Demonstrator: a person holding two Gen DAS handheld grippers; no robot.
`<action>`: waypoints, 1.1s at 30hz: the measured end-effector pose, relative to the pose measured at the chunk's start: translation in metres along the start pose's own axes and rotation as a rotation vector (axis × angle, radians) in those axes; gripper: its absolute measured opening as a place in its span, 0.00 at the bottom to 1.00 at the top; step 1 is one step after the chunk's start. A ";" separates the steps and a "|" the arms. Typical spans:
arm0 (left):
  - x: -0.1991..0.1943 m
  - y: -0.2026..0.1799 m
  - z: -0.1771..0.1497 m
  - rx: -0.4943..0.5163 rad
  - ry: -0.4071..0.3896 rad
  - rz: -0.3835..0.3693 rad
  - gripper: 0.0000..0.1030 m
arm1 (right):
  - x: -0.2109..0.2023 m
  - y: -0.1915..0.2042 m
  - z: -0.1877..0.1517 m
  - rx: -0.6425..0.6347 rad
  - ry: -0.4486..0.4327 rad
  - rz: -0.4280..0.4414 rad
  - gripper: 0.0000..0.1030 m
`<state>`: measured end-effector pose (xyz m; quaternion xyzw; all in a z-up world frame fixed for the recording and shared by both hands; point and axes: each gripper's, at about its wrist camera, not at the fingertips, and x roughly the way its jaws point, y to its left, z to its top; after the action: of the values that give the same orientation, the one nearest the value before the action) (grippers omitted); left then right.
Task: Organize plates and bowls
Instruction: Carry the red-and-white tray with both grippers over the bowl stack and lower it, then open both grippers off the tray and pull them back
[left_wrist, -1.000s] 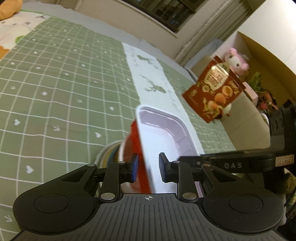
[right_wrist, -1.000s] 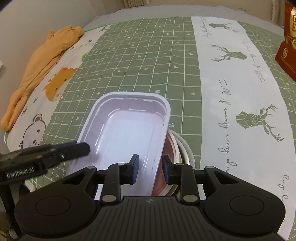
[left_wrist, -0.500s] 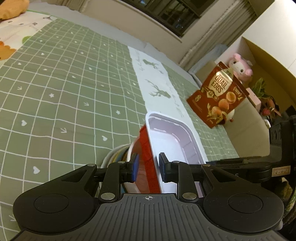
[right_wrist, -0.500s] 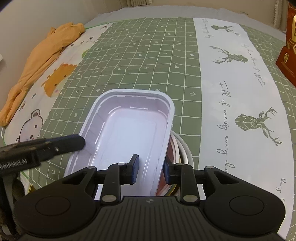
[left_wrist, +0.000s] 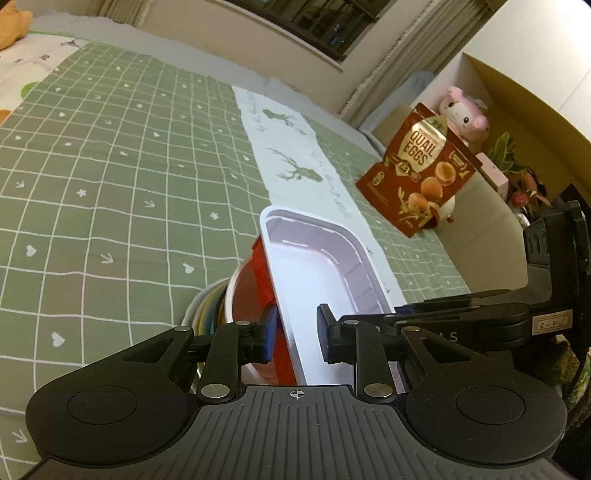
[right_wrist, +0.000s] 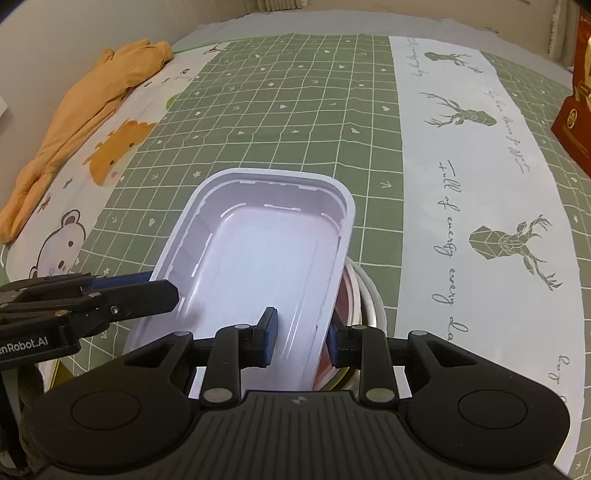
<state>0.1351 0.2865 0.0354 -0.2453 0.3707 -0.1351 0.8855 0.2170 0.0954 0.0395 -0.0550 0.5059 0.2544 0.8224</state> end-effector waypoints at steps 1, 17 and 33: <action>0.000 0.000 0.000 -0.002 0.002 0.000 0.24 | 0.000 0.000 0.000 -0.001 0.000 0.001 0.26; -0.012 -0.001 -0.001 -0.020 -0.050 0.026 0.24 | -0.007 -0.006 -0.006 0.011 -0.034 0.018 0.26; -0.056 -0.053 -0.117 0.054 -0.442 0.236 0.24 | -0.101 -0.014 -0.100 -0.096 -0.538 -0.025 0.41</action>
<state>0.0088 0.2268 0.0260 -0.2002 0.1904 0.0163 0.9609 0.1075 0.0115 0.0760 -0.0306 0.2560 0.2734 0.9267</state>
